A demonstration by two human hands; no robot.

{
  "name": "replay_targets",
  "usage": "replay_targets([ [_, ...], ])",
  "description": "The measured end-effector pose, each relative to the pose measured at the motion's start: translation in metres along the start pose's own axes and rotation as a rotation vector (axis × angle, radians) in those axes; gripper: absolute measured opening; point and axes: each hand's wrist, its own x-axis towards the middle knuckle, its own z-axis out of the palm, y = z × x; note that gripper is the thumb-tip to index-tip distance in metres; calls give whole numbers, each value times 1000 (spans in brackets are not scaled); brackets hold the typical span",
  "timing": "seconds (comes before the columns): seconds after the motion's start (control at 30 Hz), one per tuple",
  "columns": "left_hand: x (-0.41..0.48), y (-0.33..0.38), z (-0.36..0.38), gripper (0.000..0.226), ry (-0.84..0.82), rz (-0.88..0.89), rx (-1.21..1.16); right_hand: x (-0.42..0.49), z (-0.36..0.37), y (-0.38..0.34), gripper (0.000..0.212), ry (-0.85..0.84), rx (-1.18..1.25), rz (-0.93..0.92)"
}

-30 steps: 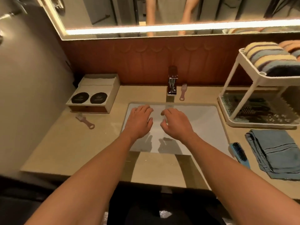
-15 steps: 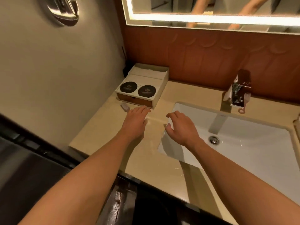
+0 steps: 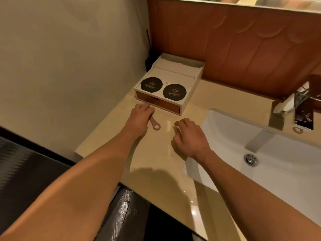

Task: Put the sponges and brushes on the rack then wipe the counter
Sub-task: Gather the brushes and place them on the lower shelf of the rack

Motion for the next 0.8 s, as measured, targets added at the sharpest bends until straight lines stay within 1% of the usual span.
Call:
replay_targets([
  [0.13,-3,10,3,34,27,125,-31,-3,-2,8,44,-11,-10,24],
  [0.23,-11,23,1,26,36,231,43,-12,-9,16,42,-7,-43,27],
  [0.33,-19,42,-2,24,54,286,190,-25,-19,24,41,7,-75,31],
  [0.4,-24,56,-4,25,65,316,232,-35,-26,31,40,32,-88,37],
  [0.5,-27,81,-7,22,82,377,201,-51,-39,44,36,68,-128,53],
  [0.63,-26,128,-12,25,69,445,121,-77,-59,70,32,108,-154,114],
  [0.8,-21,180,-3,27,65,513,111,-110,-81,112,36,101,-193,203],
])
